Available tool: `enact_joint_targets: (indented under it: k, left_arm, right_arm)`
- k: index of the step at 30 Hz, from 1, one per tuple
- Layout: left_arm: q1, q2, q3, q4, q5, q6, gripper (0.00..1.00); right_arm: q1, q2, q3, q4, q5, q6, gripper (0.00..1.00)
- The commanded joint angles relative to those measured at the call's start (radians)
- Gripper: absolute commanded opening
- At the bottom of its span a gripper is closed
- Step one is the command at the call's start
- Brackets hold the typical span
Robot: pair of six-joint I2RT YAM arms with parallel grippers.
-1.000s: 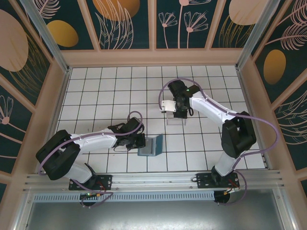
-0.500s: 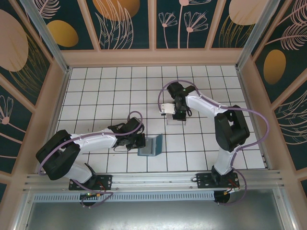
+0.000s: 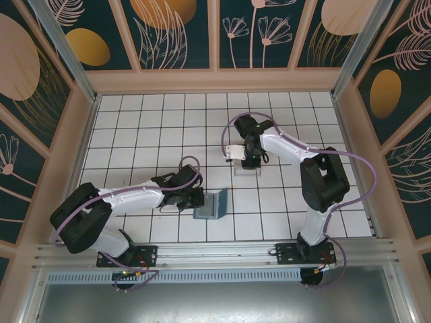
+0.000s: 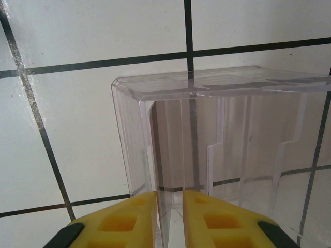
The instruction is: Take the credit cards out of the card holder
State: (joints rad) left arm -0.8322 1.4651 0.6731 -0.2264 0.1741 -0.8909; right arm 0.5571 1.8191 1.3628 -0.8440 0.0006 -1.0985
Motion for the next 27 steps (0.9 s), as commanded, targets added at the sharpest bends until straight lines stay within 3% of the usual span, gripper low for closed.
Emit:
enact_joint_targets:
  k: [1,20,27]
  left_arm:
    - [-0.001,-0.021,0.009,-0.028,-0.017,0.015,0.08]
    - [-0.001,-0.027,0.017,-0.033,-0.032,0.007,0.08]
    - [0.001,-0.039,0.019,-0.034,-0.046,-0.002,0.08]
  right_arm:
    - [-0.005,-0.012,0.025,-0.001,0.033,0.0,0.22]
    - [-0.005,-0.066,0.026,0.147,0.186,0.039,0.24]
    - [-0.004,-0.121,0.06,0.141,0.097,0.248,0.27]
